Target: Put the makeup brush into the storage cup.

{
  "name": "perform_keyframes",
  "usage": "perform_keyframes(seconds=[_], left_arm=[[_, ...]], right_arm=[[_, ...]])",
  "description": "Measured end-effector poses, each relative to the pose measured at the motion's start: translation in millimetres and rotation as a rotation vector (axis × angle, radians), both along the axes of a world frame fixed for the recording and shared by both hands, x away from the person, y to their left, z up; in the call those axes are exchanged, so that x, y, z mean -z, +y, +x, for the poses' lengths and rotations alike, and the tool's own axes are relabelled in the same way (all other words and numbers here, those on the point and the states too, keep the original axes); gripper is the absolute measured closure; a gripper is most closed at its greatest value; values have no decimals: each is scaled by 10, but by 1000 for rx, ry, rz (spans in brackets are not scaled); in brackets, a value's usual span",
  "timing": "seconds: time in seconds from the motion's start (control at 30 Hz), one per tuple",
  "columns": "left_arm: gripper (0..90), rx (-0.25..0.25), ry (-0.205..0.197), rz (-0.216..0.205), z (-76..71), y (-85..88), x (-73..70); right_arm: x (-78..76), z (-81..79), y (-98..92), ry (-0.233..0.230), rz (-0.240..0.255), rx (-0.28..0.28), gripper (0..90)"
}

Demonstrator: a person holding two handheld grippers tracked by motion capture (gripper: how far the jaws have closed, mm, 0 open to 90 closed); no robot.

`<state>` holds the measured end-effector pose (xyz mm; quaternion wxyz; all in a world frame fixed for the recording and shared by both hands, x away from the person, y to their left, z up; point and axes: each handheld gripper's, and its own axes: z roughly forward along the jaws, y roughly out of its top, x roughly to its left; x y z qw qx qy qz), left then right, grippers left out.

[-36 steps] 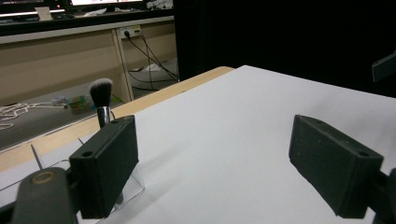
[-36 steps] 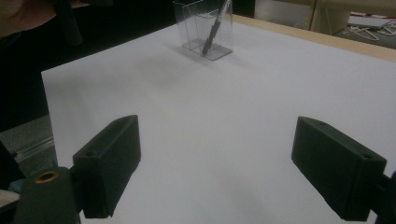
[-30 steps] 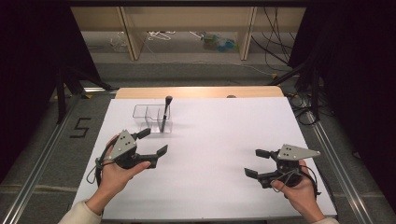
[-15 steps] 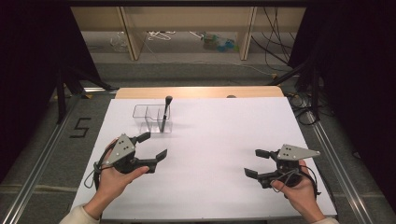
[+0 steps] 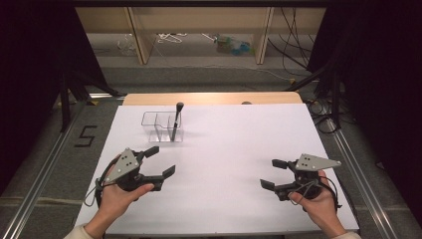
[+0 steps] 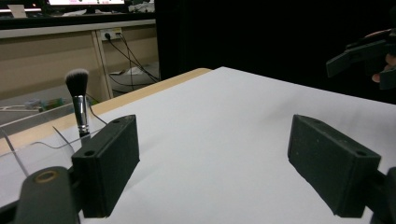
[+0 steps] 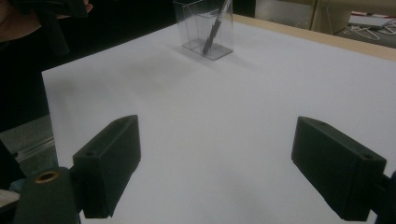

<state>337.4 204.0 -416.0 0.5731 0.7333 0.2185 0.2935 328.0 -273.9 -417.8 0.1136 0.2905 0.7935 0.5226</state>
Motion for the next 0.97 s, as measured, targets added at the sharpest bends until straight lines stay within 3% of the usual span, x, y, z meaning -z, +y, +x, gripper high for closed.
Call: perform_keyframes(seconds=[0.3,0.37,0.43,0.53,0.97], left_arm=[[168,55,-10,-37,-67,70,28],[168,67,-20,-42,-76,89,25],[169,67,-25,-42,-81,96,27],[172,64,-18,-36,-85,102,45],[172,52,-5,-25,-95,77,89]], right_arm=[[15,20,4,-6,16,-8,165],[13,9,5,13,17,-7,165],[16,19,-1,-2,20,-10,165],[13,12,-2,20,20,-3,165],[20,22,-11,15,17,-1,165]])
